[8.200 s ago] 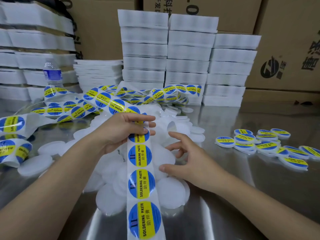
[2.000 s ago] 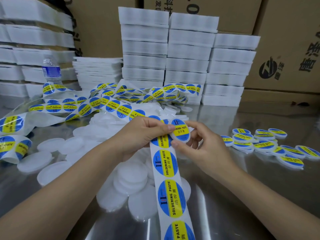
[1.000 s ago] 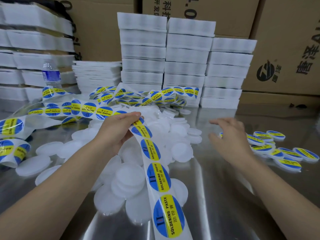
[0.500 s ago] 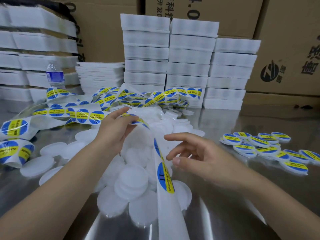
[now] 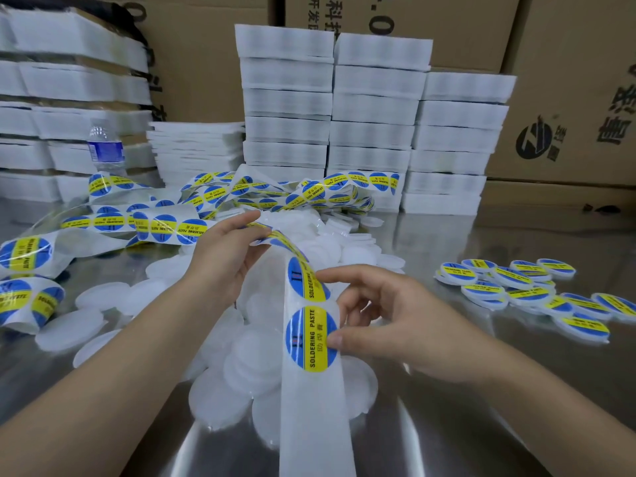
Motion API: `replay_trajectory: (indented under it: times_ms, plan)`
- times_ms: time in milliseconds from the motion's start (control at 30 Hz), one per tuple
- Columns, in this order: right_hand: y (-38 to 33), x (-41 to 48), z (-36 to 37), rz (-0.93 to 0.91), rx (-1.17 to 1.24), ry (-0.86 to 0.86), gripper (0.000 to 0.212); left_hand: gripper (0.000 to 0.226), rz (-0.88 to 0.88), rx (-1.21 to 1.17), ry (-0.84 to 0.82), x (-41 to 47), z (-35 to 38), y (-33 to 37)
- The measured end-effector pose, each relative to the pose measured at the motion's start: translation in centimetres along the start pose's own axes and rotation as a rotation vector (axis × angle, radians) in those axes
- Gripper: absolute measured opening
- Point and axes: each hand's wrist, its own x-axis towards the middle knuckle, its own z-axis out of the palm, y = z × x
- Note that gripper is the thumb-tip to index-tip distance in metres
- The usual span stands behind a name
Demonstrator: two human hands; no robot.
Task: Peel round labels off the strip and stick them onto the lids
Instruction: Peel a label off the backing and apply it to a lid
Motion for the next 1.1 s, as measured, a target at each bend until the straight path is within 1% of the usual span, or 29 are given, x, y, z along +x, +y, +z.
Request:
replay_trajectory:
  times_ms: [100, 200, 333, 633, 800, 967, 1067, 1100]
  plan:
    - [-0.2, 0.0, -0.2, -0.020, 0.045, 0.054, 0.044, 0.030, -0.003, 0.015, 0.001, -0.1, 0.1, 0.0]
    - [-0.3, 0.1, -0.2, -0.039, 0.058, 0.098, 0.043, 0.026, -0.021, 0.000, 0.026, -0.2, 0.2, 0.1]
    - [-0.5, 0.2, -0.3, -0.060, 0.119, 0.075, 0.040, 0.028, -0.036, -0.019, 0.067, -0.2, 0.2, 0.3]
    - [-1.0, -0.1, -0.7, -0.019, 0.240, 0.041, 0.026, 0.034, -0.033, 0.033, 0.044, 0.3, -0.3, -0.1]
    - [-1.0, -0.1, -0.7, -0.032, 0.221, 0.078, 0.018, 0.034, -0.026, 0.054, 0.047, 0.3, -0.3, -0.1]
    - [-1.2, -0.3, -0.7, -0.062, 0.199, 0.068, 0.012, 0.036, -0.036, 0.041, 0.053, 0.3, -0.4, 0.0]
    - [-1.1, -0.2, -0.8, -0.091, 0.170, 0.106, 0.006, 0.037, -0.026, 0.037, 0.050, 0.3, -0.4, 0.1]
    - [-0.9, -0.1, -0.8, -0.097, 0.150, 0.126, 0.015, 0.037, -0.022, 0.041, 0.050, 0.3, -0.4, 0.1]
